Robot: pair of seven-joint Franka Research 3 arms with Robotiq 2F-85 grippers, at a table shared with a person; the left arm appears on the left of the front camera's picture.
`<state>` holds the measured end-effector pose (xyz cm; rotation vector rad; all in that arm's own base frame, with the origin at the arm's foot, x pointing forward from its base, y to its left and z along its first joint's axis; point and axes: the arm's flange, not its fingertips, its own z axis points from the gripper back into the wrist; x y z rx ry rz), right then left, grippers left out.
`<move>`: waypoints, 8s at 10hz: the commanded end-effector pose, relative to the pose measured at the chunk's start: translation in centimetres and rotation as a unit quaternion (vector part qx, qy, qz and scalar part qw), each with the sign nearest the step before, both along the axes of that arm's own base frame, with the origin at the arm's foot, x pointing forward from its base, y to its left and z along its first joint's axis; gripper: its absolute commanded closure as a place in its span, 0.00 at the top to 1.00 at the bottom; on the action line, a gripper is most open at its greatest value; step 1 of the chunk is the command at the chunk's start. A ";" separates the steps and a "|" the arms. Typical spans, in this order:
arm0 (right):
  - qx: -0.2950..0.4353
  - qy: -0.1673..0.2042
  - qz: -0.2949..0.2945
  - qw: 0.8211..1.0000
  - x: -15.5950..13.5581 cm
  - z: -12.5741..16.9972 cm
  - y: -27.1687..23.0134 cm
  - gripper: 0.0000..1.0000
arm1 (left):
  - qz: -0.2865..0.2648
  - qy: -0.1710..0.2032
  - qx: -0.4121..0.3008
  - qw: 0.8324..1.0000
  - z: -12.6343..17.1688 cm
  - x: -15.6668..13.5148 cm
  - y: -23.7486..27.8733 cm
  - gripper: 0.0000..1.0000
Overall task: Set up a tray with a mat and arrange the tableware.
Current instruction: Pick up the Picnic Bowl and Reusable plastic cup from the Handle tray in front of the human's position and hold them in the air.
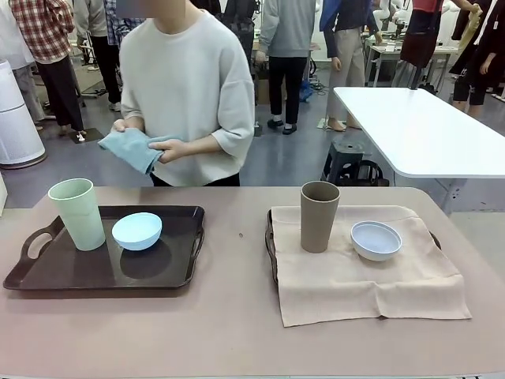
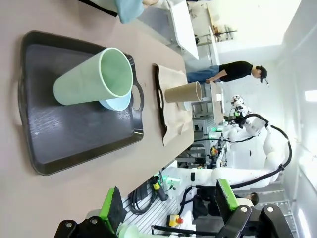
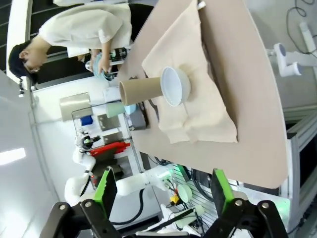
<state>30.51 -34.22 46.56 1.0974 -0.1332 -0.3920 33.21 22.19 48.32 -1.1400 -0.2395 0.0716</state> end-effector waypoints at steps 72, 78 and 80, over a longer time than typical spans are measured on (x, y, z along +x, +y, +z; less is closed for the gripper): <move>-0.477 0.049 0.266 0.836 28.0 7.8 79.1 0.99 | -0.451 -0.535 0.218 0.680 -1.3 5.3 -1.6 1.00; -0.485 0.056 0.305 0.818 24.7 3.6 81.3 0.99 | -0.456 -0.544 0.211 0.672 -1.8 6.0 -3.0 1.00; -0.492 0.058 0.309 0.812 24.7 3.6 81.5 0.99 | -0.456 -0.544 0.211 0.672 -1.8 6.0 -3.0 1.00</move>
